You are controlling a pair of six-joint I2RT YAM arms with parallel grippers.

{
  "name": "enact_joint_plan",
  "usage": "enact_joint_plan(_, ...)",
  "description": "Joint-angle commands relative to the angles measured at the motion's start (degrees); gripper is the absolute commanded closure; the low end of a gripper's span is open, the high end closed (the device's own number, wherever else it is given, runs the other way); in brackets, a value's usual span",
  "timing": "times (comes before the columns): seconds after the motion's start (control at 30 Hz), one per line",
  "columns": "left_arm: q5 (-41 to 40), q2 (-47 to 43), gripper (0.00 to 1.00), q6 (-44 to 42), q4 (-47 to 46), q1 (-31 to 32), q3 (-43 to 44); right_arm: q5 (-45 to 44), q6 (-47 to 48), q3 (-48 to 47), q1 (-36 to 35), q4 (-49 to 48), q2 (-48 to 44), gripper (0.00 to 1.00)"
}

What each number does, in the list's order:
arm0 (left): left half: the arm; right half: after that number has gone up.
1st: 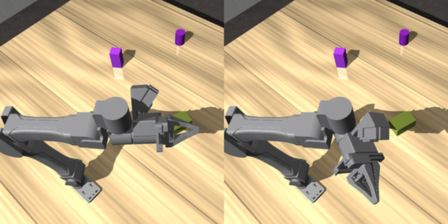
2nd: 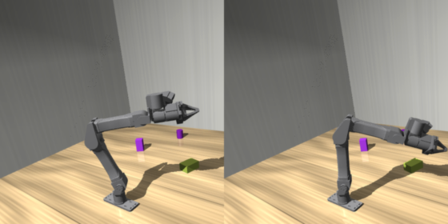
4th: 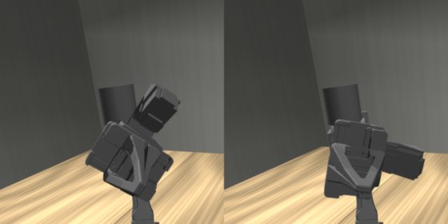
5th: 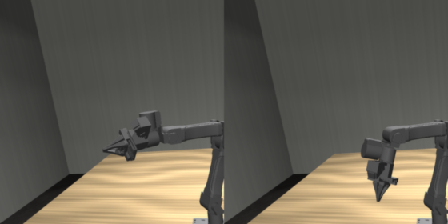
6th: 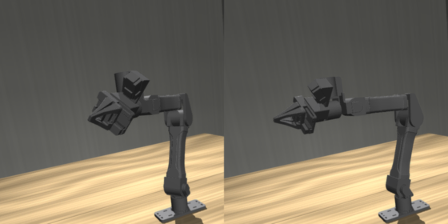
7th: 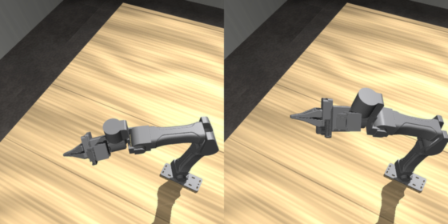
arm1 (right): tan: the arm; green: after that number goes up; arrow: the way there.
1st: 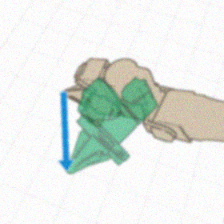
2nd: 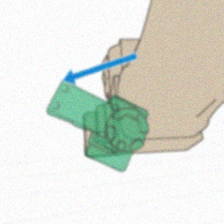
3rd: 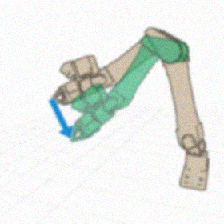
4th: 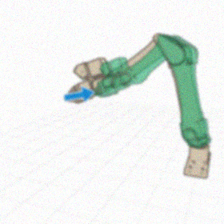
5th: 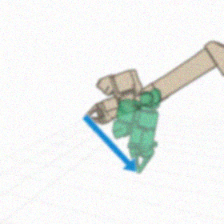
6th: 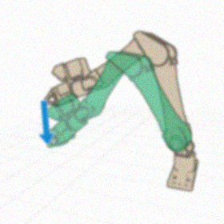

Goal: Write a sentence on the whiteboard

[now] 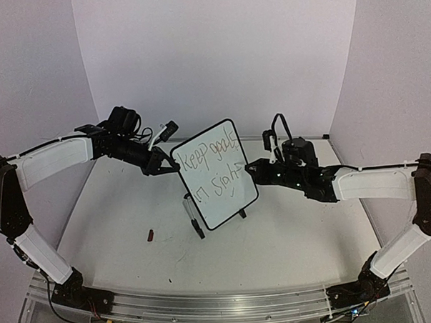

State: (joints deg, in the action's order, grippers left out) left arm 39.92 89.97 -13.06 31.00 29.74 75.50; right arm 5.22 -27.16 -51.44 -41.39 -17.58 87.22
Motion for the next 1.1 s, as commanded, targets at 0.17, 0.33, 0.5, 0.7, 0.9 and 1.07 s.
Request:
enact_joint_plan(0.17, -1.4, 0.7, 1.0, -2.1, 0.1, 0.3, 0.1, -3.2, -0.8, 1.7, 0.3, -1.8, 0.0, 1.0)
enact_joint_plan(0.33, -1.3, 0.8, 1.0, -2.0, 0.1, 0.3, 0.1, -3.5, -1.7, 3.8, 0.3, -1.9, -0.2, 1.0)
enact_joint_plan(0.5, -1.3, 0.9, 1.0, -2.0, 0.1, 0.3, 0.1, -4.1, -2.0, 5.2, 0.2, -1.9, 0.4, 1.0)
enact_joint_plan(0.7, -1.3, 0.8, 1.0, -2.0, 0.1, 0.3, 0.1, -5.2, -2.2, 5.8, 0.3, -1.8, 0.7, 1.0)
enact_joint_plan(0.9, -1.4, 0.6, 1.0, -2.0, 0.1, 0.3, 0.1, -7.6, -1.6, 5.1, 0.2, -1.3, -1.0, 1.0)
enact_joint_plan(1.07, -1.4, 0.5, 1.0, -2.0, 0.1, 0.3, 0.1, -8.0, -1.1, 6.0, 0.3, -1.2, -4.0, 1.0)
